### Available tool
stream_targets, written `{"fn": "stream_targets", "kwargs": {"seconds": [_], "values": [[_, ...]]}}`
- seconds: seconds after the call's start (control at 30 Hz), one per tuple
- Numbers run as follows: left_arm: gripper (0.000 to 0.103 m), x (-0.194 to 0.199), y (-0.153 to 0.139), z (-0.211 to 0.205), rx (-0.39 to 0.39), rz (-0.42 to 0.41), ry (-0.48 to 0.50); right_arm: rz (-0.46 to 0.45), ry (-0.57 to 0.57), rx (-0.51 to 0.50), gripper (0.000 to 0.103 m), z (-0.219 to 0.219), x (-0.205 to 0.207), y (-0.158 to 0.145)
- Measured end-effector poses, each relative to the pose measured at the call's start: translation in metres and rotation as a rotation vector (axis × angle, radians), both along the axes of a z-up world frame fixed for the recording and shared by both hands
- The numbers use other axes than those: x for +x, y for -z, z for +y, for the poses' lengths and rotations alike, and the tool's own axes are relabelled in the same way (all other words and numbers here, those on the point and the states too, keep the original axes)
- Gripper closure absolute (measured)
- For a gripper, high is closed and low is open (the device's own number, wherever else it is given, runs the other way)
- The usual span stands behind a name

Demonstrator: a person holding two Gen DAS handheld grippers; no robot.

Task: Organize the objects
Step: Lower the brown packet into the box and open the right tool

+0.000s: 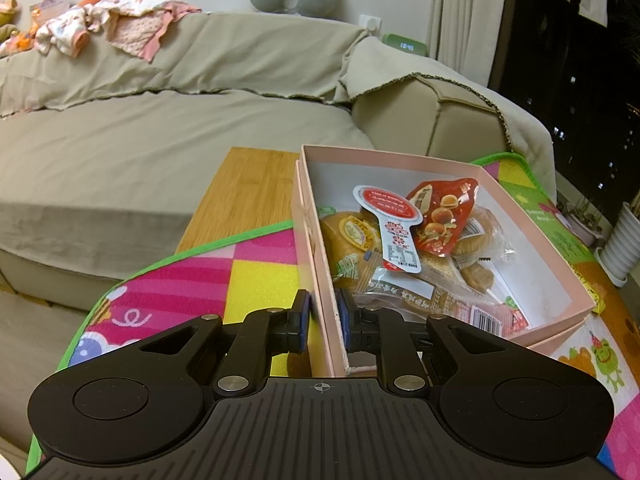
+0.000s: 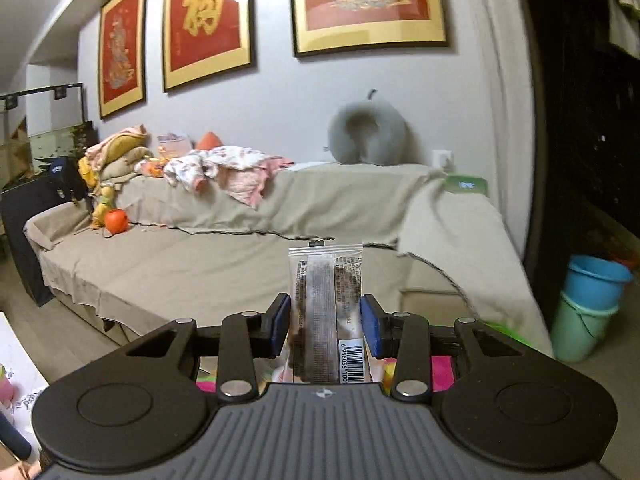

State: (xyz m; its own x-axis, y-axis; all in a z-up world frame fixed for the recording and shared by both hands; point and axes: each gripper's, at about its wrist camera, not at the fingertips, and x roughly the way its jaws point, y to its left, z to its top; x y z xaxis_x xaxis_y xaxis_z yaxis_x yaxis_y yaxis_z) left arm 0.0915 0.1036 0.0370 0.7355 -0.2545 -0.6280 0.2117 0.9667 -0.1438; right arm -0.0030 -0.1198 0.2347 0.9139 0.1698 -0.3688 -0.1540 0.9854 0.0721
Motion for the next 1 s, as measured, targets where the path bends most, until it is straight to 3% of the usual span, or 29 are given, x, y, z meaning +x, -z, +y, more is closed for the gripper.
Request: {"fn": "stream_targets", "kwargs": {"seconds": [0.13,0.47,1.0], "values": [[0.086,-0.001,0.0,0.0,0.005,0.0,-0.002,0.055,-0.036,-0.009,0.066,0.023,0.033,0.011],[0.085,-0.002,0.001,0.002,-0.005,-0.003,0.006,0.183,0.009,0.031,0.062,0.05,0.101,0.066],[0.085,0.002,0.002,0.001,0.003,-0.008,0.016,0.254,0.082,0.025,0.051,0.004,0.08,0.099]]}}
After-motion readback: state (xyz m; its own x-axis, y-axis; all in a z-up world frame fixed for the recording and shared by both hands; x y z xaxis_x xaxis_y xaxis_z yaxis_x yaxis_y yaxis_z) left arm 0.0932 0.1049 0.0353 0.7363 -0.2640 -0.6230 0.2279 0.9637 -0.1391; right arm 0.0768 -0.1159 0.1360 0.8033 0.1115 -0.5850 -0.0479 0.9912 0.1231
